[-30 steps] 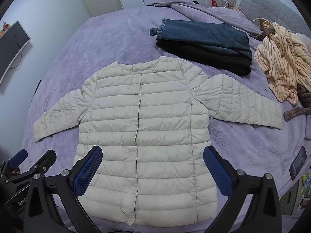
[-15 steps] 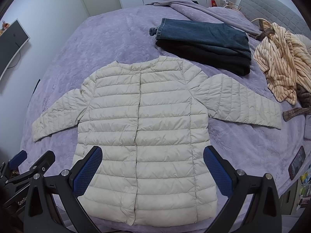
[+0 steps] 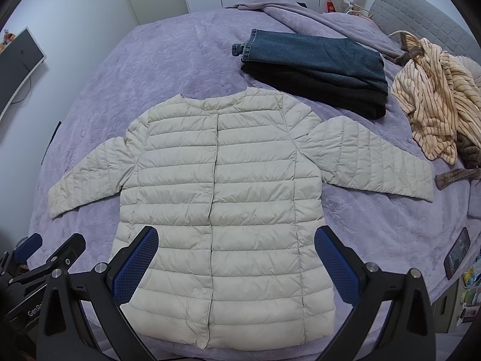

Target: Fold large clothes

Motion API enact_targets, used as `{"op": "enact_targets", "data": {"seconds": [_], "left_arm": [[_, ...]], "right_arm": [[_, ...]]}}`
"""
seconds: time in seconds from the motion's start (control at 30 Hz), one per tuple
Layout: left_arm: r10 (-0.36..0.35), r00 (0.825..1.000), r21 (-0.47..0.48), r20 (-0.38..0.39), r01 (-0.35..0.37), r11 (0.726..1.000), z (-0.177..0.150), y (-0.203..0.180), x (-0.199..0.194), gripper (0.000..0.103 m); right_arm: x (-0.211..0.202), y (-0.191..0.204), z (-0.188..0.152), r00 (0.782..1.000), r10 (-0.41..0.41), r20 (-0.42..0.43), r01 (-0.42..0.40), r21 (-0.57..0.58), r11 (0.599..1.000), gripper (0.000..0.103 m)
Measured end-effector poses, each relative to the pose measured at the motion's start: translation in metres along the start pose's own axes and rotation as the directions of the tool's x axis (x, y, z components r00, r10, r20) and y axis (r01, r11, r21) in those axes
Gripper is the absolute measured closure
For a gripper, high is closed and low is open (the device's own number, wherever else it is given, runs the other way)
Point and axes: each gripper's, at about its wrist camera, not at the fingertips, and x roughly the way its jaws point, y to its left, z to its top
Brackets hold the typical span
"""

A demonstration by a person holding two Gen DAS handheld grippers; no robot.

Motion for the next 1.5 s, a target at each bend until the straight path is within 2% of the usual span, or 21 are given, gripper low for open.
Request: {"op": "enact_targets", "data": {"seconds": [0.57, 0.9, 1.07, 1.1, 1.23, 1.37, 1.5], "left_arm": [[-0.061, 0.998, -0.035, -0.013, 0.060, 0.998, 0.000, 0.003, 0.002, 0.000], [-0.035, 0.999, -0.031, -0.026, 0.035, 0.999, -0.006, 0.007, 0.007, 0.000], [-0.095, 0.994, -0.091, -0.055, 0.089, 0.992, -0.006, 0.017, 0.018, 0.000], [-0.120, 0.991, -0.116, -0.059, 0.113, 0.987, -0.003, 0.021, 0.021, 0.000], [-0.058, 0.998, -0.122, -0.020, 0.055, 0.991, 0.003, 0.047, 0.035, 0.000], [-0.060, 0.998, -0.186, -0.004, 0.058, 0.981, 0.009, 0.084, 0.056, 0.000], [-0.050, 0.997, -0.285, -0.052, 0.033, 0.958, 0.011, 0.132, 0.088, 0.000]], "right_arm": [[0.002, 0.002, 0.000, 1.000, -0.002, -0.005, 0.002, -0.005, 1.000, 0.000], [0.005, 0.006, 0.000, 1.000, -0.011, -0.011, 0.011, -0.021, 1.000, 0.000], [0.015, 0.019, 0.005, 0.999, -0.020, -0.027, 0.019, -0.050, 0.999, 0.000], [0.018, 0.026, 0.007, 0.999, -0.023, -0.031, 0.021, -0.057, 0.998, 0.000], [0.030, 0.042, 0.011, 0.999, -0.024, -0.047, 0.020, -0.082, 0.996, 0.000], [0.049, 0.066, 0.015, 0.996, 0.008, -0.084, -0.018, -0.122, 0.992, 0.000], [0.074, 0.101, 0.017, 0.988, 0.053, -0.144, -0.079, -0.184, 0.980, 0.000]]}}
